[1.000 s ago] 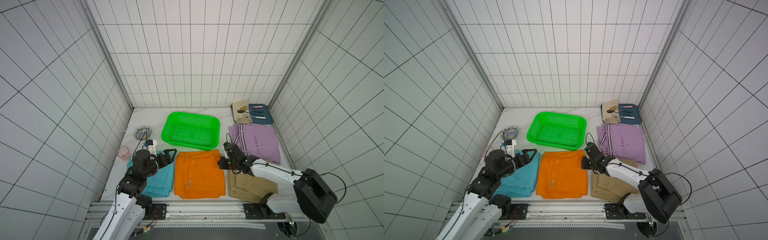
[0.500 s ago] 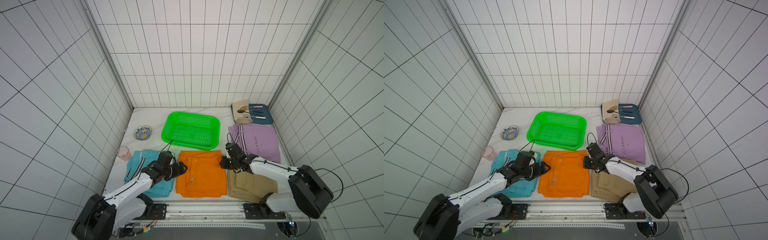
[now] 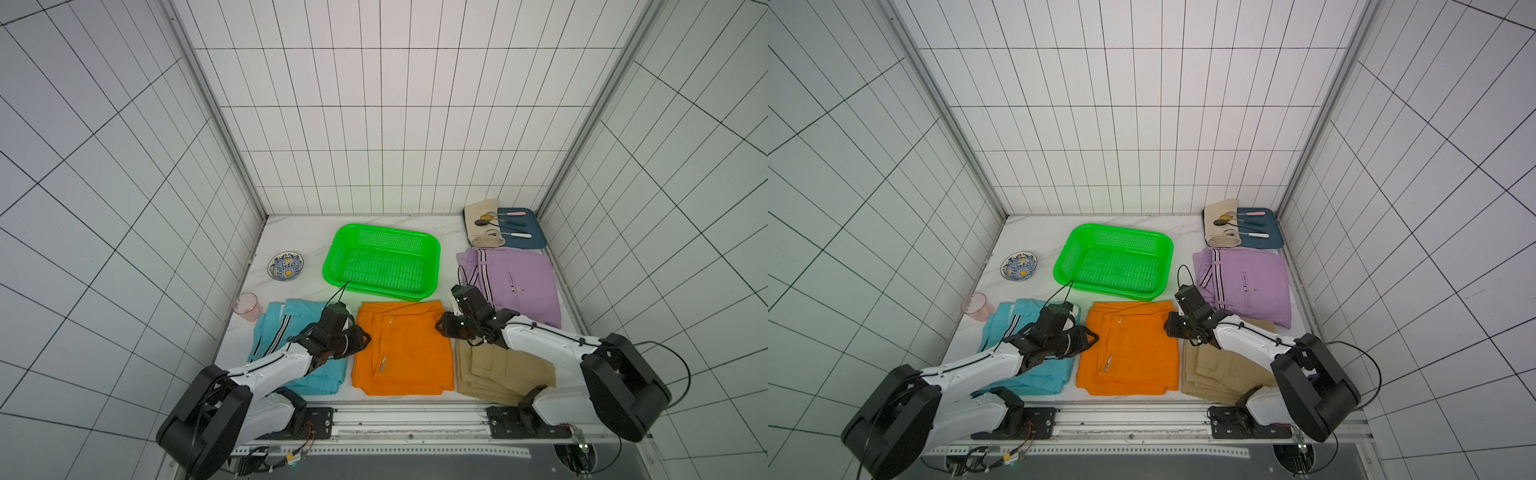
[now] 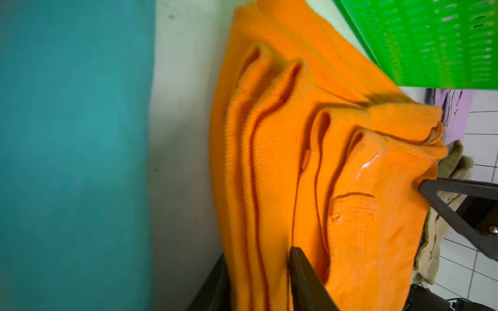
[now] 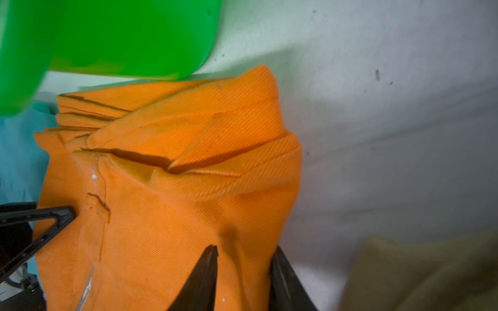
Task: Put the folded long pants in the basket
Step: Pick up the long pant at the center of the board.
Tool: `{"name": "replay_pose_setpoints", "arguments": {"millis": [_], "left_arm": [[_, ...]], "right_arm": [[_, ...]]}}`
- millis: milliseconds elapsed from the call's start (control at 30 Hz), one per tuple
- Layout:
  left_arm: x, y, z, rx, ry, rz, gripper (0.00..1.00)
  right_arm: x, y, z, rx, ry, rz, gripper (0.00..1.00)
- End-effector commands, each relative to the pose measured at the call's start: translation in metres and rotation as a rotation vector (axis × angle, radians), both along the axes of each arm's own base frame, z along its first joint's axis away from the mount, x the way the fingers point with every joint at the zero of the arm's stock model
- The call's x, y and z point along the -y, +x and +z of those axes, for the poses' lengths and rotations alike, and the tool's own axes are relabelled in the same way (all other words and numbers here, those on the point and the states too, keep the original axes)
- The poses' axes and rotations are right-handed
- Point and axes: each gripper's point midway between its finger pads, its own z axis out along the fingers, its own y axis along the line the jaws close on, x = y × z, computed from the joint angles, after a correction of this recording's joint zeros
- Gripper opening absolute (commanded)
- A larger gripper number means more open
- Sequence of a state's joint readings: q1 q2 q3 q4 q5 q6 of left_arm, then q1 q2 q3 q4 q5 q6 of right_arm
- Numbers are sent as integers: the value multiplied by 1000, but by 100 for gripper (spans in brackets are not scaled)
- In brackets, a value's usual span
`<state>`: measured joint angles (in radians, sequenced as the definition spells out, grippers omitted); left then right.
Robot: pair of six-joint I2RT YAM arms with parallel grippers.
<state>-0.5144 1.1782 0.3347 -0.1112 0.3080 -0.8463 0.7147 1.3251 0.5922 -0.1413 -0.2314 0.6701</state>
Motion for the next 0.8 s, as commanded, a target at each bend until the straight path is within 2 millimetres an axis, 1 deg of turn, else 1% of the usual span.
{"name": "replay_pose_setpoints", "arguments": {"millis": [0,100,200,333,400,433,467,500,567,633,667,767], "left_arm": [[5,-2,-1,-4,-18,-23,26],[6,-3,-6,-12,-21,-27,17],[8,-3,-9,-28,-21,-41,0],[10,-3,-8,-30,-31,-40,0],[10,-1,-4,-18,-35,-37,0],[10,-1,-3,-14,-35,-35,0],[9,0,-2,-9,-34,-33,0],[8,0,-1,-5,-31,-30,0],[7,0,0,0,-25,-25,0],[6,-2,0,-3,-21,-27,0],[5,-3,0,-5,-19,-27,0],[0,-6,2,4,-5,-18,0]], "right_arm": [[4,-20,5,-2,53,29,52],[5,-28,4,-7,78,40,57],[-2,-34,-2,-34,90,64,54],[-9,-38,-23,-116,62,86,41],[-10,-39,-36,-161,40,83,39],[-9,-40,-40,-175,31,78,40],[-10,-40,-42,-182,30,78,43],[-9,-40,-42,-179,29,76,45],[-5,-39,-38,-157,21,66,48],[7,-34,-29,-102,-17,32,53],[15,-32,-25,-75,-39,11,57],[25,-31,-25,-47,-70,-19,63]]}}
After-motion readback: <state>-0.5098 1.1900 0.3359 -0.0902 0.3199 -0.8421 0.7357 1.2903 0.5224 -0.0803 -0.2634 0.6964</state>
